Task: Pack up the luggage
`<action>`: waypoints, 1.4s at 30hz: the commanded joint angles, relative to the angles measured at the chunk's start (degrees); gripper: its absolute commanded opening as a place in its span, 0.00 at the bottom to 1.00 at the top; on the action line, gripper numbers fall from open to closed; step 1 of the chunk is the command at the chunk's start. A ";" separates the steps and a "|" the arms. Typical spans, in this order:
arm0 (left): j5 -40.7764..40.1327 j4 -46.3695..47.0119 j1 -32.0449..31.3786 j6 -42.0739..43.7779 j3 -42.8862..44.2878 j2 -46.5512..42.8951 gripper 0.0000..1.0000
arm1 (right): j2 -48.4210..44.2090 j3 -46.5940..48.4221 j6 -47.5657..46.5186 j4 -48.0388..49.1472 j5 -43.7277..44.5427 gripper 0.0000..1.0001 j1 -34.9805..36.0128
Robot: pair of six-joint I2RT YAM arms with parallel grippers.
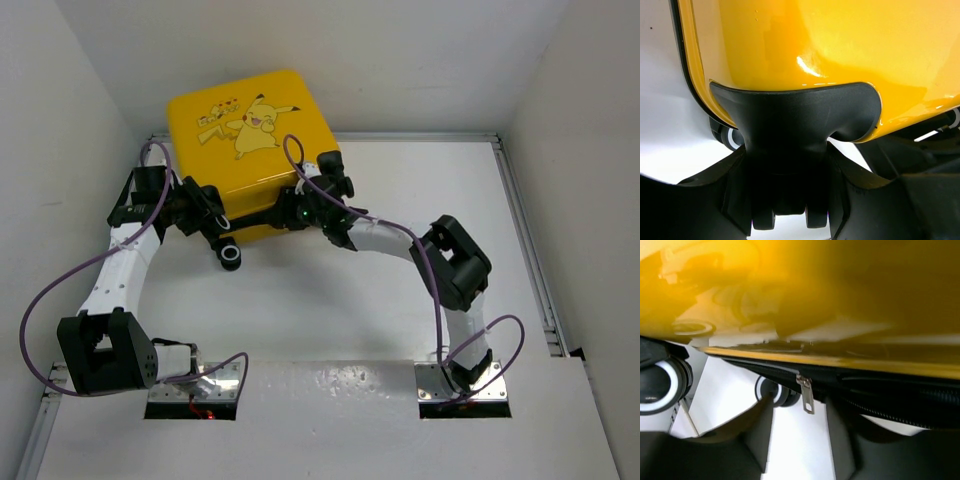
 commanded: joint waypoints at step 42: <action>4.45 0.74 -1.73 -0.37 -0.29 -1.80 0.00 | 0.82 -6.84 6.68 14.82 -1.03 0.57 -0.02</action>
